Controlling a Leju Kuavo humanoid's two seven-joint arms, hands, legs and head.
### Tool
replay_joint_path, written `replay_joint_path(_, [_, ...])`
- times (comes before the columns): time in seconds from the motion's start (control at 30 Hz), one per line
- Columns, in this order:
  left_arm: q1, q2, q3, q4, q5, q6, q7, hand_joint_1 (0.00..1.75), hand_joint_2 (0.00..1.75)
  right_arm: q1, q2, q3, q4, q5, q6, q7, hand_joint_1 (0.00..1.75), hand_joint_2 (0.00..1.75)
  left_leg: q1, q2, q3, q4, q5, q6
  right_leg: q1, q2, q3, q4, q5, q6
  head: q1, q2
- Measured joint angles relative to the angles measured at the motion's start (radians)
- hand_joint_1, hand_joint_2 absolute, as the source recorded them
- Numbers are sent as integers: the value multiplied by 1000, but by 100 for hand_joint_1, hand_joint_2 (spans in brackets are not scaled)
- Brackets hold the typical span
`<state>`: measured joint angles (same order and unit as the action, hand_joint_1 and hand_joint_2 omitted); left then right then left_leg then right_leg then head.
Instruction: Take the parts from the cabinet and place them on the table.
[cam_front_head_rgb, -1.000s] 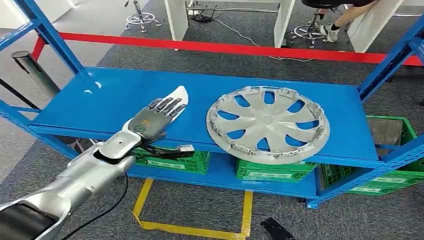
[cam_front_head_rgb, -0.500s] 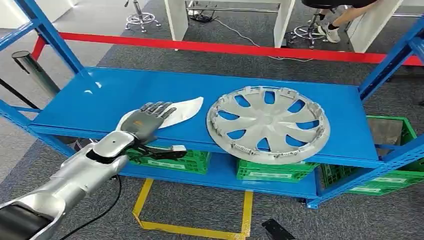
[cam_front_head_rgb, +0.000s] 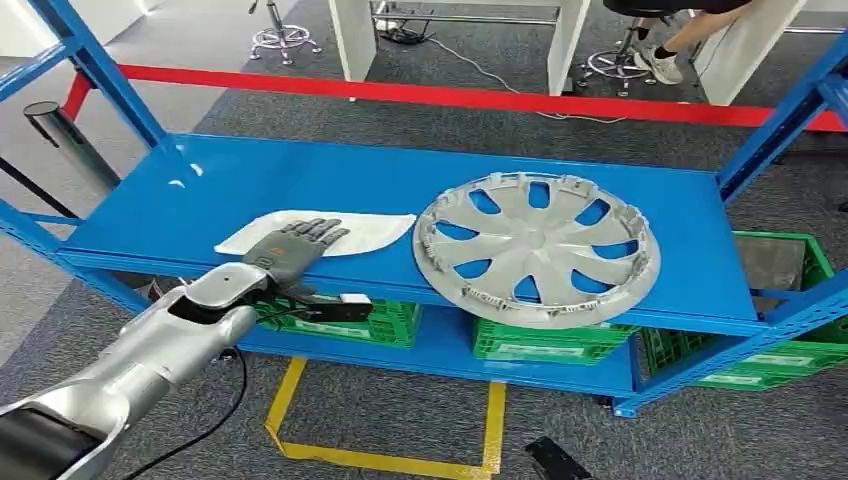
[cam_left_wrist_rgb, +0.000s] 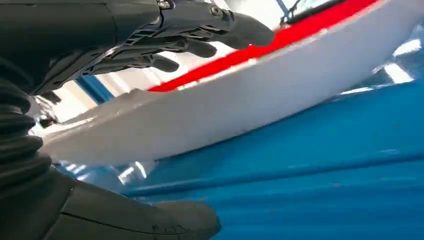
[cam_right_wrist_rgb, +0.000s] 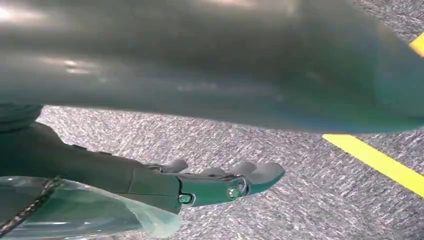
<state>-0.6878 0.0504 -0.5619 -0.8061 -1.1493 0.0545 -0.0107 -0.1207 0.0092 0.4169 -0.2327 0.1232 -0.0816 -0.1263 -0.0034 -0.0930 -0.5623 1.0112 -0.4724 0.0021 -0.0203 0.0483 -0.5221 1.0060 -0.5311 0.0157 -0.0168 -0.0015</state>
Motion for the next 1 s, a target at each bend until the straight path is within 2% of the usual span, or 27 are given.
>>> replay_joint_path(0.13, [-1, -8, 11, 24, 63, -27, 1, 0, 175, -1, 0, -14, -4, 5, 2, 0, 0, 0, 0, 0, 0, 0, 0, 0, 0, 0, 0, 0, 0, 0, 0, 0])
replay_joint_path(0.37, [-6, -24, 19, 83, 83, -26, 4, 3, 175, 1, 0, -30, -8, 5, 4, 0, 0, 0, 0, 0, 0, 0, 0, 0, 0, 0, 0, 0, 0, 0, 0, 0])
replay_joint_path(0.43, [-7, -26, 21, 95, 84, -24, 4, 68, 175, 1, 0, -35, -8, 4, 4, -1, 0, 0, 0, 0, 0, 0, 0, 0, 0, 0, 0, 0, 0, 0, 0, 0])
replay_joint_path(0.47, [-8, -27, 21, 99, 84, -24, 4, 157, 175, 1, 1, -37, -8, 4, 4, -1, 0, 0, 0, 0, 0, 0, 0, 0, 0, 0, 0, 0, 0, 0, 0, 0])
replay_joint_path(0.5, [-8, -28, 21, 103, 85, -24, 4, 175, 175, 1, 1, -38, -8, 3, 4, -1, 0, 0, 0, 0, 0, 0, 0, 0, 0, 0, 0, 0, 0, 0, 0, 0])
replay_joint_path(0.7, [-20, -32, 23, 127, 91, -6, 8, 173, 175, 5, 1, -47, -8, 2, 7, -5, 0, 0, 0, 0, 0, 0, 0, 0, 0, 0, 0, 0, 0, 0, 0, 0])
replay_joint_path(0.77, [-21, -32, 25, 136, 91, 5, 8, 159, 175, 7, 1, -52, -8, 2, 7, -9, 0, 0, 0, 0, 0, 0, 0, 0, 0, 0, 0, 0, 0, 0, 0, 0])
replay_joint_path(0.83, [-21, -34, 28, 141, 92, 15, 8, 155, 175, 8, 1, -55, -8, 2, 7, -10, 0, 0, 0, 0, 0, 0, 0, 0, 0, -1, 1, 0, 0, 0, 0, 0])
replay_joint_path(1.0, [-30, -41, 32, 150, 90, 24, 8, 159, 175, 9, 1, -68, -8, 5, 7, -13, 0, 0, 0, 0, 1, 0, 2, 2, 0, -3, 3, 0, 1, 1, 0, 0])
